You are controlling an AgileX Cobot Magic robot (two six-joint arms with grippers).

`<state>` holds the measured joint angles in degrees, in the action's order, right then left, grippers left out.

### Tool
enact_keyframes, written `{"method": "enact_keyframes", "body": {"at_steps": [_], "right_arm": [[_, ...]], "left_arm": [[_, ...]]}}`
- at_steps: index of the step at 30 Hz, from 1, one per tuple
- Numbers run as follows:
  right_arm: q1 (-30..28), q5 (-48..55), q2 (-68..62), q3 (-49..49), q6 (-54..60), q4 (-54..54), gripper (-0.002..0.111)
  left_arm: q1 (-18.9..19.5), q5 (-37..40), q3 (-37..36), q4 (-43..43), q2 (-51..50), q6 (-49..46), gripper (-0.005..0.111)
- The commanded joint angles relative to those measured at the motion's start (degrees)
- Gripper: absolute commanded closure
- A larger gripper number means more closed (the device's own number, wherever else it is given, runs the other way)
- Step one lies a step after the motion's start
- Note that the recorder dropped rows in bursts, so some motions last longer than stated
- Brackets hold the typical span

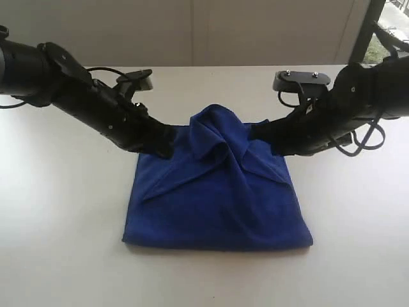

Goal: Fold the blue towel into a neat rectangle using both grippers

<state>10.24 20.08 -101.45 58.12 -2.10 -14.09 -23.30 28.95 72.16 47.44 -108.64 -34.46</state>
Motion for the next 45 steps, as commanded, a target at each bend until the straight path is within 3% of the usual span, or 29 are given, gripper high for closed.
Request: {"method": "enact_keyframes", "body": {"at_steps": [1,5,8,16,40,42,45], "right_arm": [[-1.16,0.39,-0.78,5.53,0.39,-0.93,0.079],[-4.26,7.82,-5.47,13.26,7.71,-6.17,0.075],[-4.93,10.80,-7.36,15.35,13.41,-12.55,0.075],[-5.10,11.45,-8.91,15.74,15.49,-13.89,0.075],[-5.23,11.55,-8.91,15.74,16.10,-13.13,0.075],[-5.23,11.55,-8.91,15.74,16.10,-13.13,0.075],[-5.23,11.55,-8.91,15.74,16.23,-13.13,0.075]], "left_arm": [[-0.18,-4.70,0.42,7.07,-0.01,-0.02,0.089],[-1.69,-8.42,2.02,13.39,-2.36,-0.02,0.062],[-2.58,-8.42,4.37,14.26,-4.86,-0.02,0.057],[-4.67,-8.24,7.73,19.99,-9.85,-0.02,0.057],[-4.79,-9.70,7.81,19.38,-14.14,2.28,0.058],[-4.79,-9.83,7.81,19.38,-14.14,2.28,0.063],[-4.79,-9.83,7.81,19.38,-14.14,2.28,0.084]]}}
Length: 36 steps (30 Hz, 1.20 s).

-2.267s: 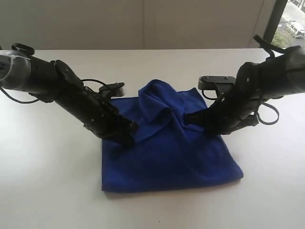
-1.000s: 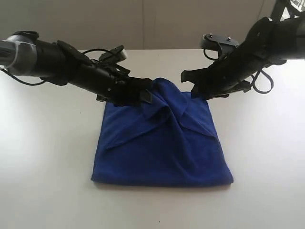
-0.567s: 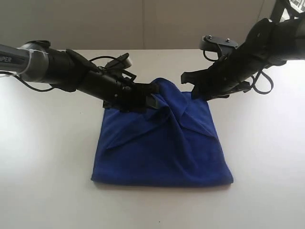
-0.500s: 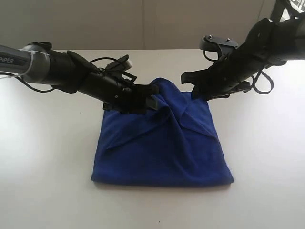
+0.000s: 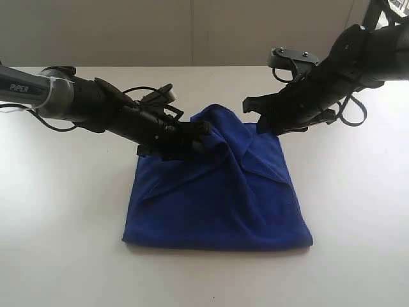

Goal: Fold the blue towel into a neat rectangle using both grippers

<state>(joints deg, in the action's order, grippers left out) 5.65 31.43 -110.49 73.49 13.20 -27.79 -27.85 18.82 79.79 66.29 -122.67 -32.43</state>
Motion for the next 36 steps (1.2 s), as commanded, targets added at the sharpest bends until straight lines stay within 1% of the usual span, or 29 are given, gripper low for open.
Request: {"method": "enact_keyframes", "body": {"at_steps": [1,2,3,10,15,21,26,29,31,34,36], "right_arm": [[-0.64,0.21,0.12,0.37,1.11,0.56,0.075],[-0.64,0.21,0.12,0.37,1.11,0.56,0.075],[-0.64,0.21,0.12,0.27,1.09,0.56,0.075],[-0.64,0.10,0.12,0.03,1.09,0.56,0.075],[-0.64,0.10,0.12,0.03,1.09,0.56,0.075],[-0.64,0.50,0.12,0.03,1.09,0.60,0.075],[-0.64,0.77,0.12,0.03,1.18,0.83,0.075],[-0.64,1.24,0.12,0.03,2.18,0.83,0.075],[-0.64,1.47,0.12,0.03,2.43,0.83,0.075],[-0.64,1.47,0.12,0.03,3.26,0.71,0.075],[-0.64,1.24,0.12,0.03,3.26,0.45,0.075]], "left_arm": [[-0.24,0.15,0.18,0.52,-0.11,0.25,0.090],[-0.24,0.10,0.18,0.52,-0.11,0.00,0.100],[-0.24,0.01,0.18,0.52,-0.11,-0.16,0.106],[-0.24,-1.07,0.18,0.52,0.11,-0.50,0.107],[-0.24,-1.54,0.32,0.65,2.85,-0.73,0.107],[-0.24,-3.52,0.32,-3.87,7.04,-0.83,0.107],[-0.24,-4.13,0.32,-4.57,7.27,-0.83,0.107],[-0.24,-3.12,0.32,-7.76,7.36,-0.83,0.107],[-0.11,-0.85,0.32,-10.28,7.87,-0.83,0.107],[-0.11,1.18,0.32,-17.30,9.28,1.32,0.107],[0.12,1.86,0.32,-24.40,10.64,5.72,0.107]]}}
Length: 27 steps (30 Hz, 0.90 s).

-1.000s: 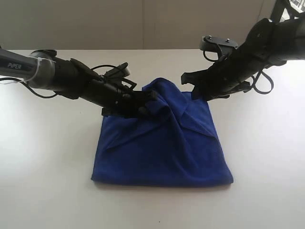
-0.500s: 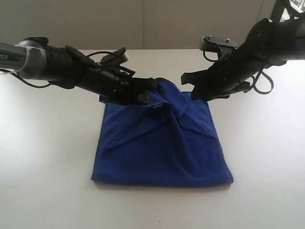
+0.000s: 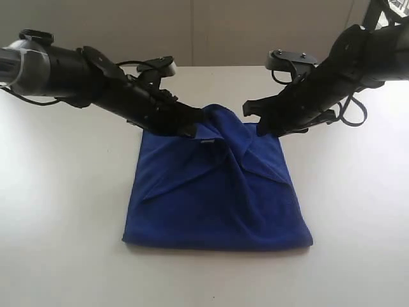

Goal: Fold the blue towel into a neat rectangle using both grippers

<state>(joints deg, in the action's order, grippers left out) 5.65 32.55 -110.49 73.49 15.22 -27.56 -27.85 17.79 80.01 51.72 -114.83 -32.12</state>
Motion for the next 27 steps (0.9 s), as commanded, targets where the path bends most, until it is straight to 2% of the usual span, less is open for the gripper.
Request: {"method": "enact_keyframes", "body": {"at_steps": [1,3,6,11,22,27], "right_arm": [[-0.64,0.11,0.12,0.03,1.23,0.05,0.075],[-0.64,0.11,0.02,0.03,1.34,-0.66,0.075],[-0.64,-0.26,0.05,0.03,1.67,-1.42,0.075],[0.34,-1.52,-1.10,0.03,4.72,-2.96,0.075],[2.31,-14.91,-7.08,0.14,6.77,-3.55,0.075],[2.31,-15.51,-9.66,2.55,6.77,-5.33,0.075]], "left_arm": [[0.30,3.43,0.10,-13.81,3.31,7.81,0.107],[1.36,5.31,0.10,-20.31,4.61,13.23,0.107],[2.57,8.76,0.10,-23.92,5.84,15.00,0.107],[3.12,10.32,0.10,-24.33,5.36,15.00,0.107],[3.12,10.54,-0.01,-24.38,1.68,14.84,0.107],[3.12,10.42,-0.01,-24.38,1.43,15.16,0.107]]}}
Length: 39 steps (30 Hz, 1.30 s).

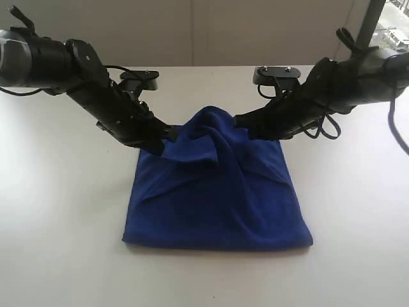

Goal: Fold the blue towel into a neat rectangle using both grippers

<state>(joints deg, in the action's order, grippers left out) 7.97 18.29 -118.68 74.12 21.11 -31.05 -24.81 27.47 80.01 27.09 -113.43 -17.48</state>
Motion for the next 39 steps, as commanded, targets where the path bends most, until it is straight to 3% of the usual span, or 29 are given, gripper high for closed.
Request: {"method": "enact_keyframes", "body": {"at_steps": [1,15,17,18,24,27,30,39], "right_arm": [[-0.01,-1.16,-1.78,2.55,0.88,-2.31,0.075],[-0.01,2.46,-5.17,6.34,2.81,-6.20,0.077],[-0.01,1.76,-4.81,6.34,3.73,-6.20,0.094],[-0.01,1.33,-4.35,6.34,3.73,-6.20,0.107],[-0.01,2.61,0.12,6.34,4.87,-2.42,0.108],[-0.01,7.26,3.85,6.34,5.09,9.09,0.108],[-0.01,9.96,6.29,6.34,5.09,13.41,0.108],[-0.01,17.60,18.67,4.36,6.34,20.10,0.108]], "left_arm": [[0.07,0.60,-0.01,0.24,0.03,0.80,0.107],[0.07,0.71,-0.01,0.24,0.03,1.22,0.107],[0.07,0.71,-0.01,0.24,0.03,1.22,0.107],[0.07,0.71,-0.01,0.24,0.03,1.22,0.107],[0.07,-0.60,-0.01,-0.41,0.28,1.01,0.107],[0.07,-0.82,-0.01,-1.33,2.64,-0.97,0.107],[0.07,0.07,-0.01,-1.78,5.09,-2.04,0.107],[0.07,10.91,-0.01,-8.26,16.10,-2.05,0.107]]}}
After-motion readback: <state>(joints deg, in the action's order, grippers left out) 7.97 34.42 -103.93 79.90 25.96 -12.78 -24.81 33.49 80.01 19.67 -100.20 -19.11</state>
